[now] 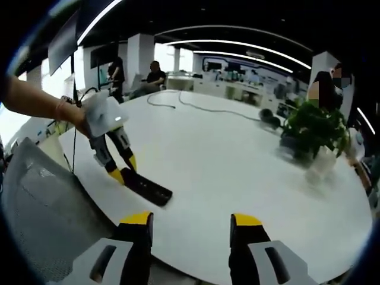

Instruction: Press the specified remote control buttons in sequence, fully releasing each button before pressing the next.

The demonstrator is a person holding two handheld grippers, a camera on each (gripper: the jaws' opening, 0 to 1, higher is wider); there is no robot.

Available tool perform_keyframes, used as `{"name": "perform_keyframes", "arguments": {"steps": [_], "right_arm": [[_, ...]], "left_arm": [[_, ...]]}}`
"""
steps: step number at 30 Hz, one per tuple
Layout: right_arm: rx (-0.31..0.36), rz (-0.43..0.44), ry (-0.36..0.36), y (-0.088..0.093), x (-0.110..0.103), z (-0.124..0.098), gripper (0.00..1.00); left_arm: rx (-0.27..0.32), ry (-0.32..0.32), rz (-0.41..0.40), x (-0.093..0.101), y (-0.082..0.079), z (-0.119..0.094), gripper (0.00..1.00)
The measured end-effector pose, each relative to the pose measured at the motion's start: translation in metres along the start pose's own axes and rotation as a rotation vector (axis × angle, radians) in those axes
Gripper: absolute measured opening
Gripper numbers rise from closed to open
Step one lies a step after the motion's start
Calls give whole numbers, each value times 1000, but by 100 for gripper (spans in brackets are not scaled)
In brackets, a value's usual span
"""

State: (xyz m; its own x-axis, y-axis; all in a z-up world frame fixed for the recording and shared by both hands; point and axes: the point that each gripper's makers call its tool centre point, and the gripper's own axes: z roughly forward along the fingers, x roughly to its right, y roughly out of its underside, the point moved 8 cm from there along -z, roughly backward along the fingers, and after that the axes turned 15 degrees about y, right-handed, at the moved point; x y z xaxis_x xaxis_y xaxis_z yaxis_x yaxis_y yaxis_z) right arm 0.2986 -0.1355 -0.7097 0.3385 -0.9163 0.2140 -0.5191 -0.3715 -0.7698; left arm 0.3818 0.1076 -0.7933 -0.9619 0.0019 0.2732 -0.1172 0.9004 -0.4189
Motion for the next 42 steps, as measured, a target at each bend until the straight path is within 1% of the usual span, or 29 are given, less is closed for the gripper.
{"name": "perform_keyframes", "arguments": {"steps": [5,13,15,16,19,24,26,29,30,32,36,40,42], "right_arm": [[6,5,-5,0,0,0,49],[5,-1,-33,-1,-3,0,49],[-9,-13,-41,1,-4,1,48],[-35,-21,-41,4,-4,2,47],[-45,-14,-63,5,-7,3,48],[-29,-52,-110,3,-14,2,49],[-36,-67,-139,4,-18,2,49],[-62,-96,-148,7,-20,4,50],[-58,-96,-154,7,-21,3,50],[-49,-91,-168,6,-22,3,49],[-56,-82,-159,7,-20,3,49],[-64,-16,-111,8,-12,3,49],[-69,-3,-98,9,-10,4,48]], "left_arm": [[5,9,-10,10,1,2,25],[-16,6,-15,26,1,7,25],[-15,4,-25,30,1,8,25],[-15,3,-28,32,0,9,25],[-20,-1,-44,40,-2,12,25],[-38,-30,-53,52,-4,17,25],[-42,-47,-55,53,-4,18,25],[-54,-66,-64,55,-6,19,25],[-59,-70,-62,55,-6,19,25],[-50,-74,-77,56,-6,19,25],[-34,-71,-64,60,-3,19,25],[-18,-65,-41,63,0,19,25],[-1,-67,-38,63,2,19,25]]}}
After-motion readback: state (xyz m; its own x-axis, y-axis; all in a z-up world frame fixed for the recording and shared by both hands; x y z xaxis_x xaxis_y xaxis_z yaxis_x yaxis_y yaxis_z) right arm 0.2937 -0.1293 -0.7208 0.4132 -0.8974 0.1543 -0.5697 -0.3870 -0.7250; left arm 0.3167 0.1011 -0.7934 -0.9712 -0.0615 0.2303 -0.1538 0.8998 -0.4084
